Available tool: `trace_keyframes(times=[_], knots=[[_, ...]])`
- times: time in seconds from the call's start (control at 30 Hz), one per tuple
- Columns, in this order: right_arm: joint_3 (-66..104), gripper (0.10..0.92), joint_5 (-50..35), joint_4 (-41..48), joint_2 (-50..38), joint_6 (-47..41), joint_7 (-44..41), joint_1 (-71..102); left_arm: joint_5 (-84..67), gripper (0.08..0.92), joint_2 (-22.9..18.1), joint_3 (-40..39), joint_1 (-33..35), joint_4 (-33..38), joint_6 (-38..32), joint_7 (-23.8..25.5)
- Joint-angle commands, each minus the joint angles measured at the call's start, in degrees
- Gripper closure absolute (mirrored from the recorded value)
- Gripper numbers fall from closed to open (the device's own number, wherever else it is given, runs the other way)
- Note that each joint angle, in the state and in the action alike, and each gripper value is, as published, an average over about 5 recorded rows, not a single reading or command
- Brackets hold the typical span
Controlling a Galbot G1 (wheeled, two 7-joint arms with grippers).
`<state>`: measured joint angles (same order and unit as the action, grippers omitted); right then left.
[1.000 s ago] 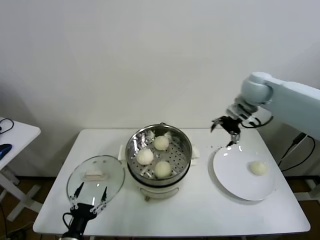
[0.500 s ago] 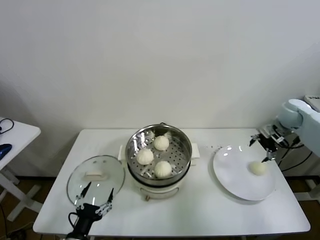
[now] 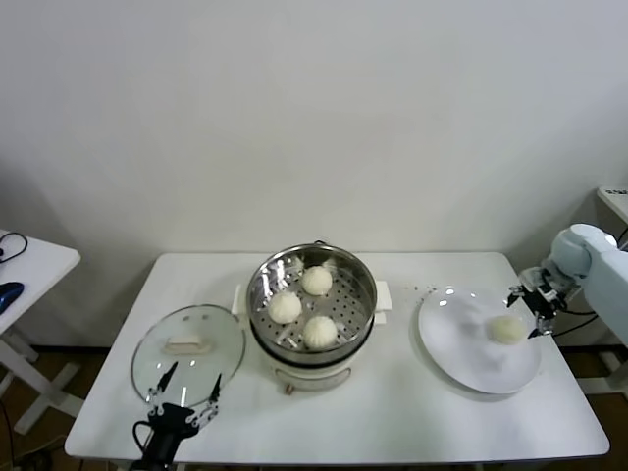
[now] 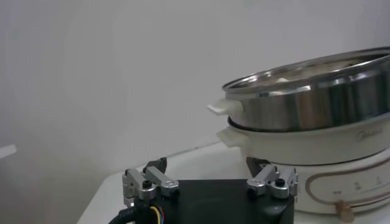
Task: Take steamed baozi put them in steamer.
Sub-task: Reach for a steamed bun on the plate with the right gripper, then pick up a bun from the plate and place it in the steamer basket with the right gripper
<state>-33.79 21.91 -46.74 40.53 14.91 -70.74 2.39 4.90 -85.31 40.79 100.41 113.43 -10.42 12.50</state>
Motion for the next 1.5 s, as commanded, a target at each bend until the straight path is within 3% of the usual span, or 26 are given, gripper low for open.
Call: trace_keyframes(times=[0.03,0.77,1.13,1.33,1.5], knots=[[4.6,0.203,4.3,6.3,4.9,1.0,0.5,3.4,0.4,0.177,0.0,0.0,-0.1,-0.3,0.2,0.0],[7.7,0.203,9.3,12.6,9.0,3.2,0.5,2.6,1.4,0.177,-0.1,-0.3,-1.3,-0.8,1.1,-0.1],[7.6,0.319,7.8,12.6,9.0,2.8,0.7,2.1,1.7,0.177,-0.1,-0.3,-1.2,-0.6,1.1,-0.3],[3.9,0.338,-0.2,11.3,8.0,0.0,0.5,-0.2,1.8,0.177,-0.1,-0.4,-1.1,-0.5,1.0,-0.3],[-7.2,0.342,-17.7,7.0,5.5,-6.2,0.6,-6.6,1.8,0.177,-0.2,-0.5,-1.0,-0.3,0.9,-0.3]])
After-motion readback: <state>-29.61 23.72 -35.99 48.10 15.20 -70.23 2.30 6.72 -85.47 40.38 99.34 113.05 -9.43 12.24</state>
